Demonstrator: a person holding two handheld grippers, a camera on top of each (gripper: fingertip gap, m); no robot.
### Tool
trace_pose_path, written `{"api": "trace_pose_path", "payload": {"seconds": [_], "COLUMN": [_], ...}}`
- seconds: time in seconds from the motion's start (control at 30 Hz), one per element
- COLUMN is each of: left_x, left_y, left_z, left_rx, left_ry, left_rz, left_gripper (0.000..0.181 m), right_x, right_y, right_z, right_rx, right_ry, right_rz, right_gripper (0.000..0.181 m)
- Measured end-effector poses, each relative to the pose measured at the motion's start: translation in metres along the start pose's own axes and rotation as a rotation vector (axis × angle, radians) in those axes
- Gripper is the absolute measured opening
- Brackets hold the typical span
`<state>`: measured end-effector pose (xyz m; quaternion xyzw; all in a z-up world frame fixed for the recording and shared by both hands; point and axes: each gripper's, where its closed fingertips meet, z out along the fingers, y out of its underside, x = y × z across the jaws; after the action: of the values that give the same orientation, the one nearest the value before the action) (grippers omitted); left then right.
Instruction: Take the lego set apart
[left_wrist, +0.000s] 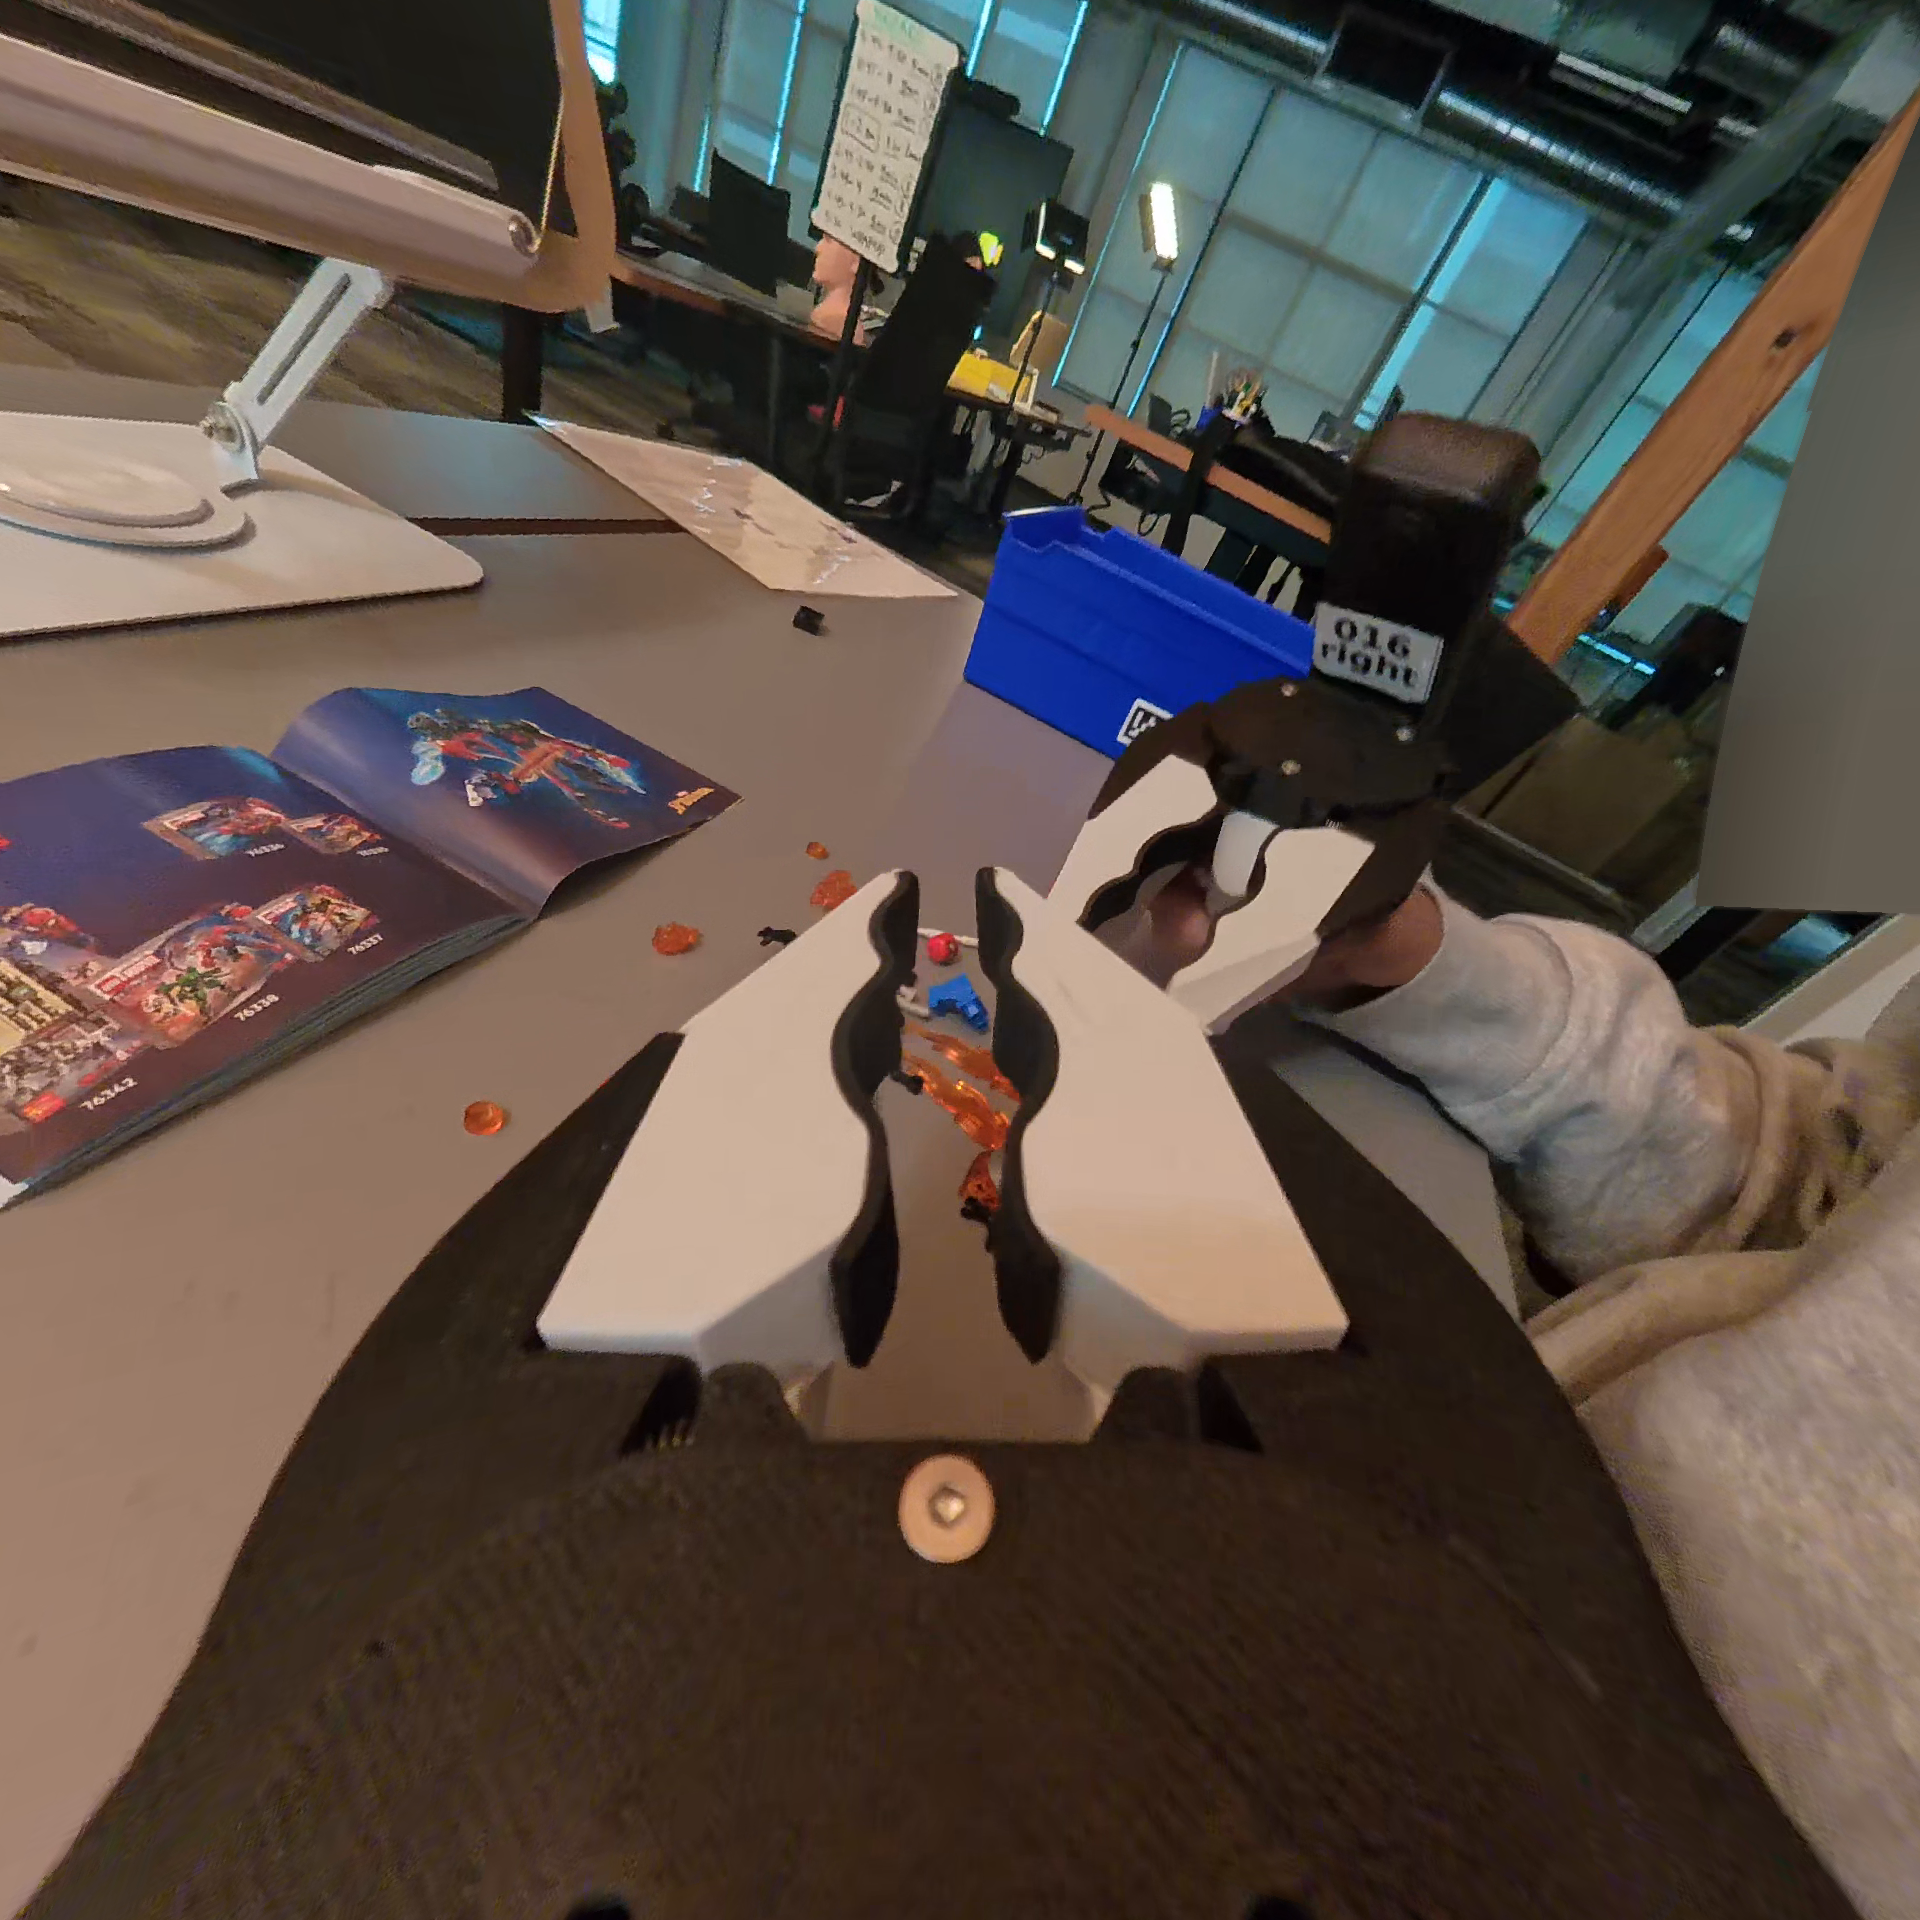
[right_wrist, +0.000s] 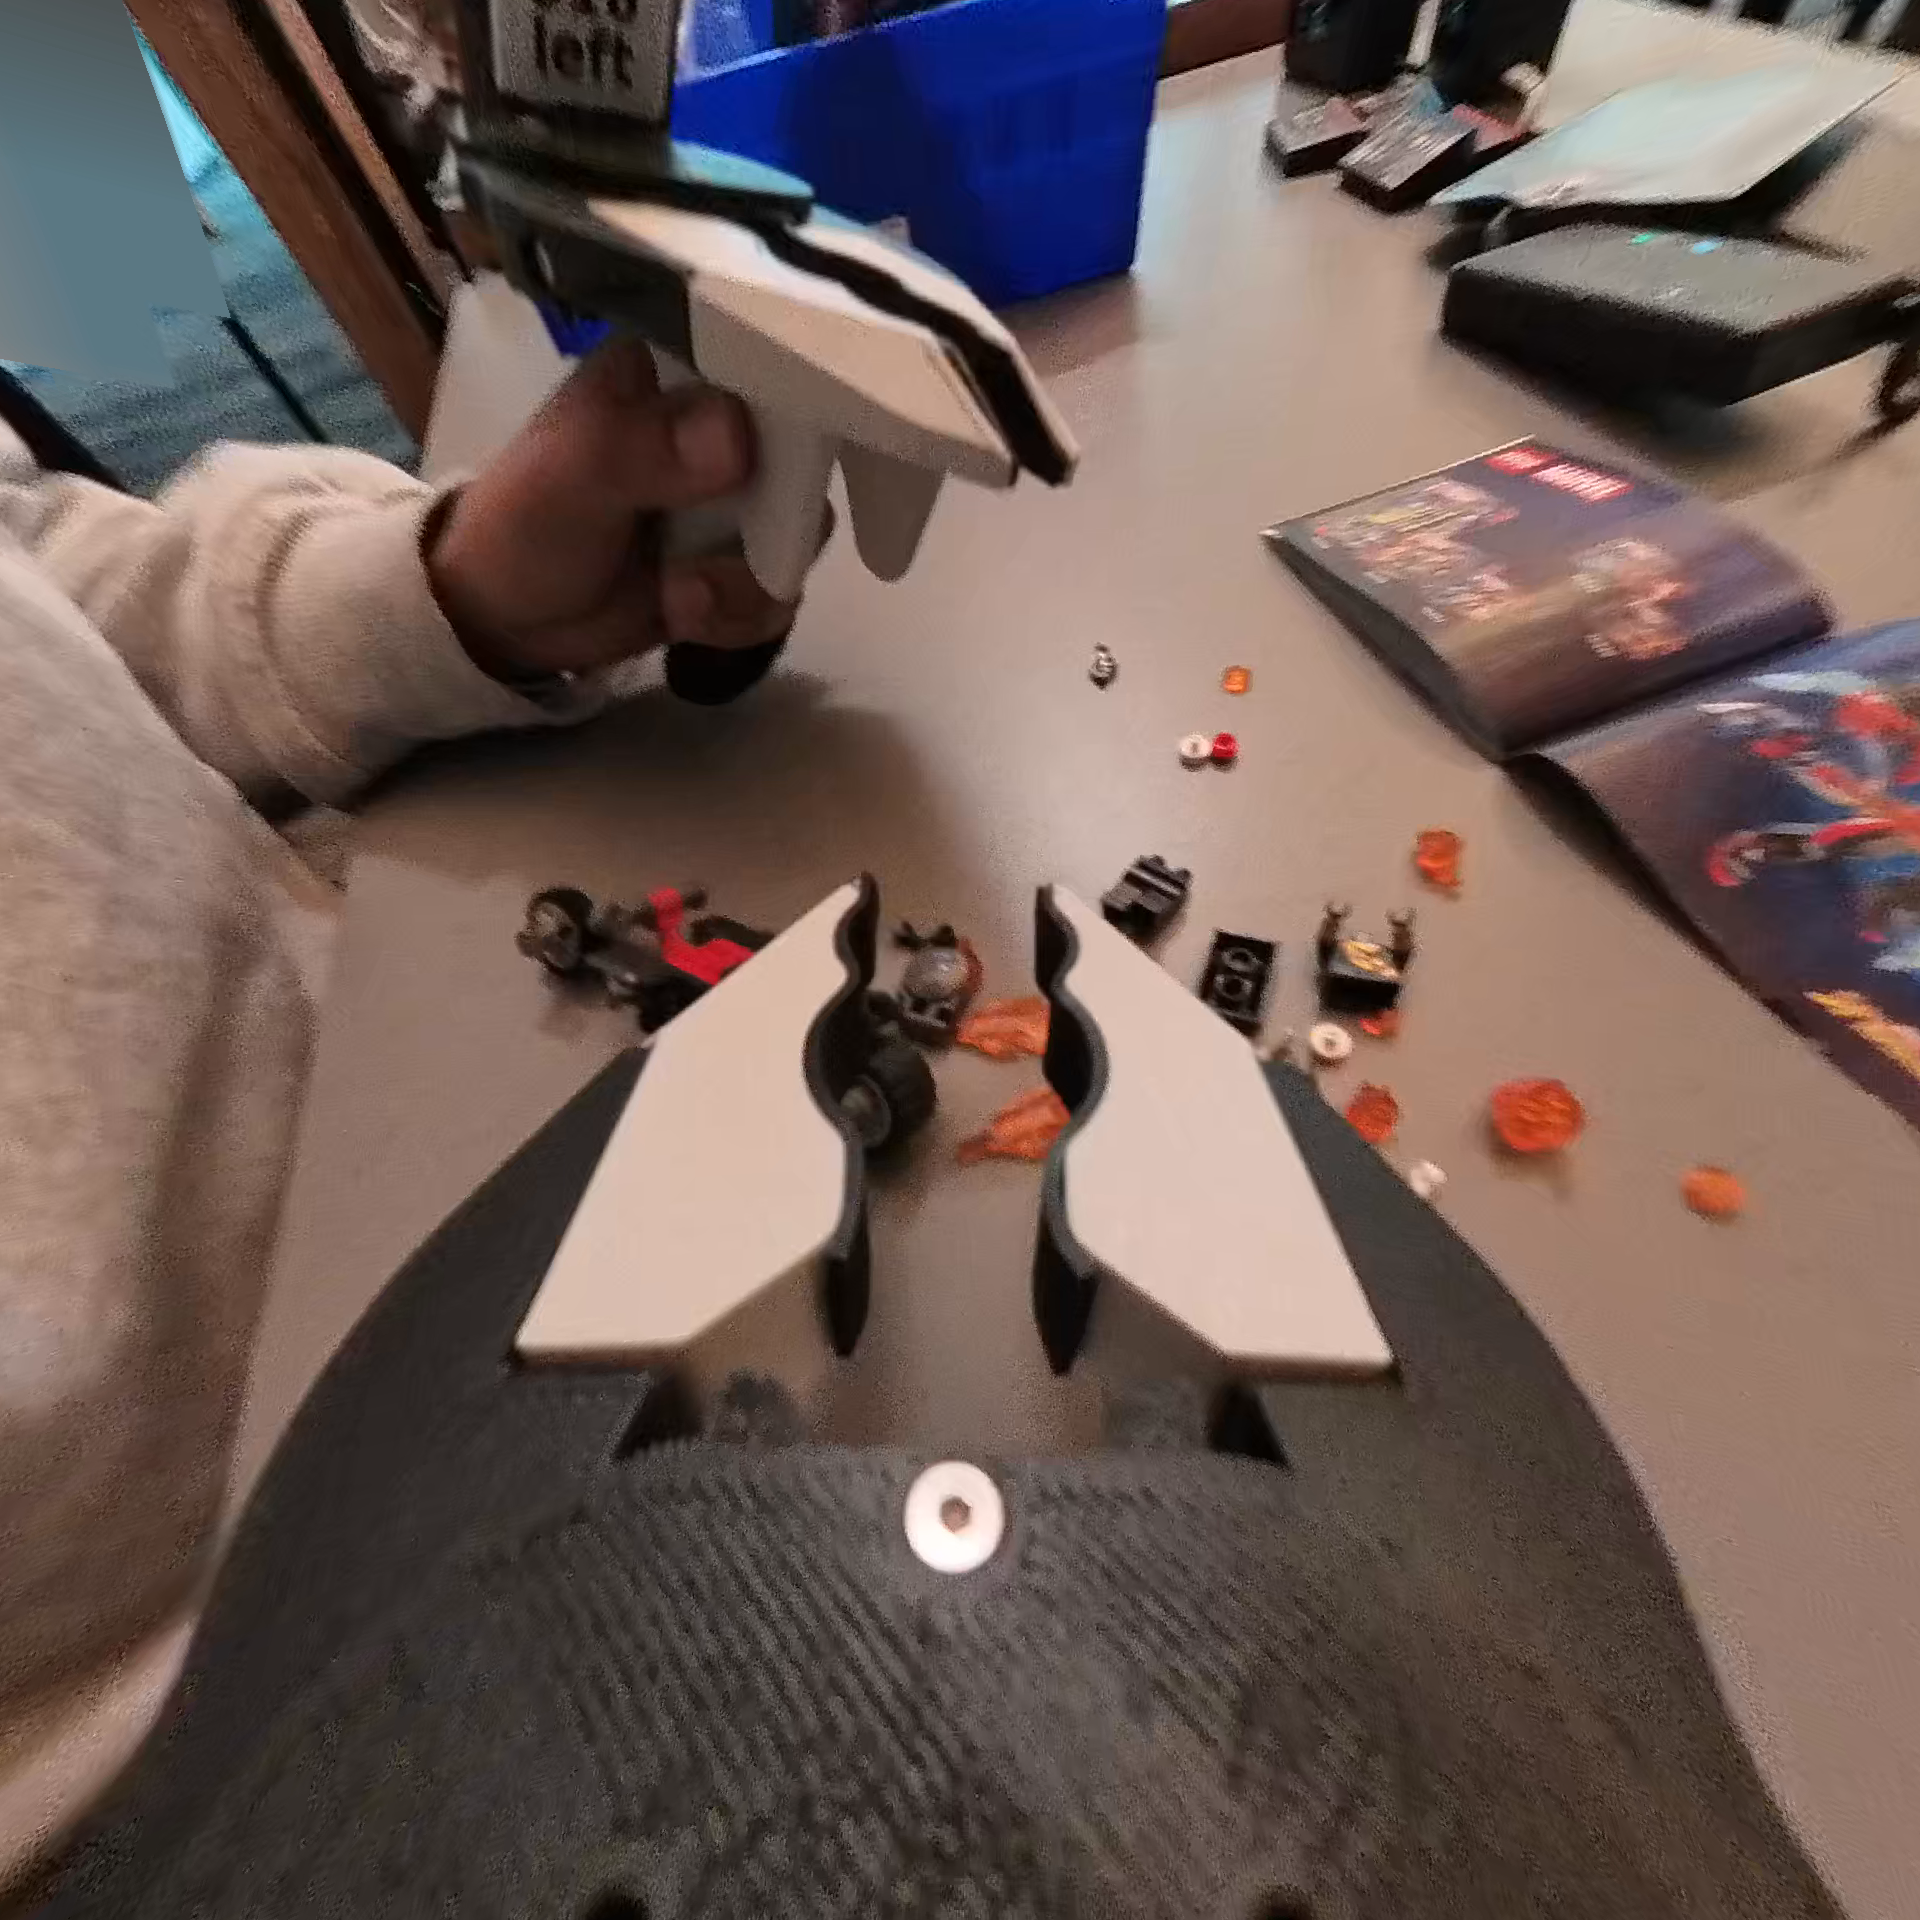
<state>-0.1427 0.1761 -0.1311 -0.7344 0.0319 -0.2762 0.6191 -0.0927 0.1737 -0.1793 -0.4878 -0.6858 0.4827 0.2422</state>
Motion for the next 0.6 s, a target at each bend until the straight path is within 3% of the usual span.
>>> {"api": "trace_pose_path", "payload": {"seconds": [0.03, 0.27, 0.5, 0.6], "left_x": [-0.001, -0.001, 0.011, 0.014], "left_y": [0.001, -0.002, -0.005, -0.007], "left_z": [0.0, -0.001, -0.003, -0.004], "left_rx": [-0.006, 0.015, 0.036, 0.046], "left_ry": [-0.005, 0.012, 0.055, 0.068], "left_rz": [0.006, -0.031, -0.036, -0.039], "left_gripper": [0.01, 0.01, 0.009, 0.009], "right_x": [-0.002, -0.004, -0.009, -0.014], "right_y": [-0.003, -0.004, 0.04, 0.04], "right_z": [0.002, 0.013, 0.03, 0.035], "right_rx": [-0.005, -0.213, -0.561, -0.605], "right_ry": [-0.033, -0.04, 0.094, 0.071], "right_rz": [0.037, 0.214, 0.279, 0.311], "right_gripper": [0.03, 0.03, 0.028, 0.018]}}
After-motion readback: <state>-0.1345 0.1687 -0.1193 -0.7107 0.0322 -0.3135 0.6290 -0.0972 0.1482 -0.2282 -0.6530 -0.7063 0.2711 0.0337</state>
